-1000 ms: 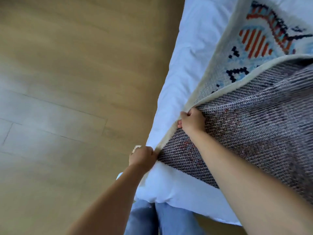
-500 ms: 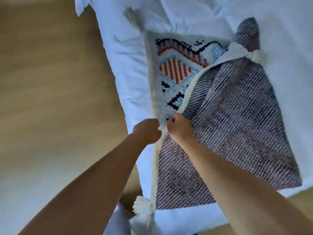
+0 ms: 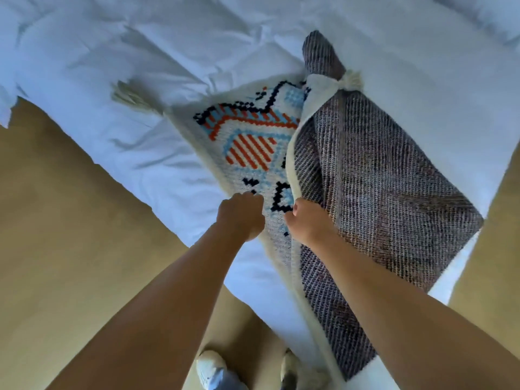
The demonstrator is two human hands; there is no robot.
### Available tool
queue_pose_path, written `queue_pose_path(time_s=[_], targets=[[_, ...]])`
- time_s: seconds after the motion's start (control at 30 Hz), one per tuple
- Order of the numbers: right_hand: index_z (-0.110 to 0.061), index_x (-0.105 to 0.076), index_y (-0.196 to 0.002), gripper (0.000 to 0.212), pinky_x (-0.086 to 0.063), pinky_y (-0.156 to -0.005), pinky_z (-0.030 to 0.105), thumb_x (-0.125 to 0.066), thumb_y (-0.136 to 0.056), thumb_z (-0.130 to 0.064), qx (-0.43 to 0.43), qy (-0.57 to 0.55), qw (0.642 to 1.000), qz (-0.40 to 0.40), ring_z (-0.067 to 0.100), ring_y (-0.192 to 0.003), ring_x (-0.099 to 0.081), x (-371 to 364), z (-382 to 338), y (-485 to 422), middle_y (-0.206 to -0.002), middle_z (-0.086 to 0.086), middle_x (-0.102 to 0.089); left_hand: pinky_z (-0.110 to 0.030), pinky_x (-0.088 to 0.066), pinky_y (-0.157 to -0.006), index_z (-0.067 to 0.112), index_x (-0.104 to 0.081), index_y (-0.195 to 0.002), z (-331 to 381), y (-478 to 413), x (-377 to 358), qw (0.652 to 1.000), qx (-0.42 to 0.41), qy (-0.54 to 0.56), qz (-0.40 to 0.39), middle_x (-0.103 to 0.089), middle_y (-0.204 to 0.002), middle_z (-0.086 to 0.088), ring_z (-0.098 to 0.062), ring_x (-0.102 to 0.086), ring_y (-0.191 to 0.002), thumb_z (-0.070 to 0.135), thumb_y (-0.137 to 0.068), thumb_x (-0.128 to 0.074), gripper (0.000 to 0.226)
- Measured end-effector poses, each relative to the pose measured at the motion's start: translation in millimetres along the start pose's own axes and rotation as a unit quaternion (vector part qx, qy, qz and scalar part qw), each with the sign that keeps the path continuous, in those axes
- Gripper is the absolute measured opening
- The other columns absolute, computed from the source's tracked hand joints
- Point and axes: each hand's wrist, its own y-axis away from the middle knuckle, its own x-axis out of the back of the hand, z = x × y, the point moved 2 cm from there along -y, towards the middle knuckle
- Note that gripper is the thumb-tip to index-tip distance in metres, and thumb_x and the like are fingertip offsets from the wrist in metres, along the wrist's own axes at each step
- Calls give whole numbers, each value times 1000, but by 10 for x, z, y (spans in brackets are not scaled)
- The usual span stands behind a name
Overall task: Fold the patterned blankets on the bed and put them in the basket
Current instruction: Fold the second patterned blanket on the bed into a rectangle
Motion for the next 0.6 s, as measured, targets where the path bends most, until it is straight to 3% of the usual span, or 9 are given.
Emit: queue_pose_path(time_s=[0.1,0.23,0.33,0.43,0.5,0.6], targets=[[-7,-50,-106,27,-45,-68,33,-41,-95,-29,-17,-41,999,21,26,-85,-57,36,-87,-121,-99,10,-54,-36,-41,-87,15,-49,-120,-43,-196,118,1000,-9,-16,7,-54,-122,-7,-26,-50,-112,15,-92,-40,30],[-6,-47,-104,25,-39,-66,33,-42,-95,-29,-47,-90,993,62,23,-82,-49,103,-118,-436,-101,9,-45,-36,-43,-80,14,-48,-117,-8,-519,204,995,-47,-88,14,-56,-113,-8,-26,-53,-103,6,-88,-46,30],[-4,-46,-119,38,-42,-78,35,-43,-94,-33,-70,-135,983,102,27,-101,-53,178,-113,-817,-121,12,-47,-38,-43,-77,15,-48,-119,26,-918,299,993,-70,-98,2,-58,-112,-8,-27,-55,-100,7,-88,-47,32],[-5,-45,-121,46,-43,-82,36,-47,-92,-41,-77,-183,971,131,27,-106,-51,234,-133,-1221,-123,12,-47,-39,-45,-77,15,-47,-122,16,-1420,458,998,-47,-39,-4,-58,-117,-9,-28,-56,-101,26,-96,-41,30],[-6,-45,-118,50,-45,-80,38,-50,-89,-47,-91,-204,965,137,28,-102,-53,289,-156,-1460,-118,11,-48,-41,-46,-81,14,-43,-126,77,-1765,582,999,-50,-9,-4,-55,-122,-10,-29,-54,-107,40,-95,-39,41],[-5,-47,-111,41,-51,-73,41,-52,-90,-39,-87,-247,954,145,32,-92,-59,392,-147,-1766,-108,14,-54,-40,-45,-79,13,-37,-131,272,-2279,760,995,-89,17,33,-52,-125,-11,-29,-53,-109,53,-91,-41,57]])
